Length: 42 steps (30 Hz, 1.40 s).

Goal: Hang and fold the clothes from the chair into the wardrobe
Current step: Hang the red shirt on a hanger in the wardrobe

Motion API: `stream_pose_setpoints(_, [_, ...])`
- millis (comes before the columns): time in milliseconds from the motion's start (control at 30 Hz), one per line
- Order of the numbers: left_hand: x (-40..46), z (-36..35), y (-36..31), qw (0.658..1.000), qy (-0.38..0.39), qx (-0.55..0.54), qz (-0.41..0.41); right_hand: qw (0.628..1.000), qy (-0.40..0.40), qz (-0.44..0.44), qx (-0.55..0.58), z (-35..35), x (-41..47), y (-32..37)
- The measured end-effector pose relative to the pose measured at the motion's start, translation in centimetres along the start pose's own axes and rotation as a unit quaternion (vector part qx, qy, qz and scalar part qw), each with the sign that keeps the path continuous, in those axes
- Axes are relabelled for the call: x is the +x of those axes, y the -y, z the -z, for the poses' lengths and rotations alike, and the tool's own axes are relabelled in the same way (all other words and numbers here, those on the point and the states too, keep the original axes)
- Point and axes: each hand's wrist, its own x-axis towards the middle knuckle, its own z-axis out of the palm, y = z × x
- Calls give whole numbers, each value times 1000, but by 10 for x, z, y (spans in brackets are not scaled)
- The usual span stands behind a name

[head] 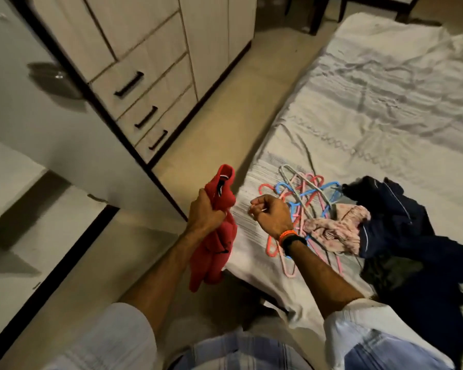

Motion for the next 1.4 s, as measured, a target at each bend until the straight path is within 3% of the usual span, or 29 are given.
stream_pose_setpoints(167, [34, -74, -26, 999, 42, -13, 28, 995, -54, -78, -23, 42, 27, -61])
stream_pose_setpoints(400, [101, -156, -38, 994, 92, 30, 60, 979, -79, -177, -58, 50, 83, -138])
stream_pose_setpoints(567, [131, -198, -22, 987, 118, 59, 87, 969, -59, -226, -78, 39, 113, -182])
stream_pose_setpoints(733, [144, -205, -9, 987, 109, 49, 105, 972, 15, -193, -129, 7, 129, -197])
stream_pose_setpoints(1000, [154, -190, 4, 991, 42, -8, 126, 949, 13, -254, -186, -17, 151, -195])
stream_pose_setpoints(1167, [153, -177, 9, 985, 11, -50, 166, 958, 29, -279, -60, -5, 154, -198])
stream_pose_setpoints(1333, [154, -169, 12, 982, 15, -70, 176, 946, -82, -267, 166, 8, 144, -188])
stream_pose_setpoints(1400, [154, -169, 13, 981, 24, -73, 178, 928, -80, -252, 261, 12, 142, -174])
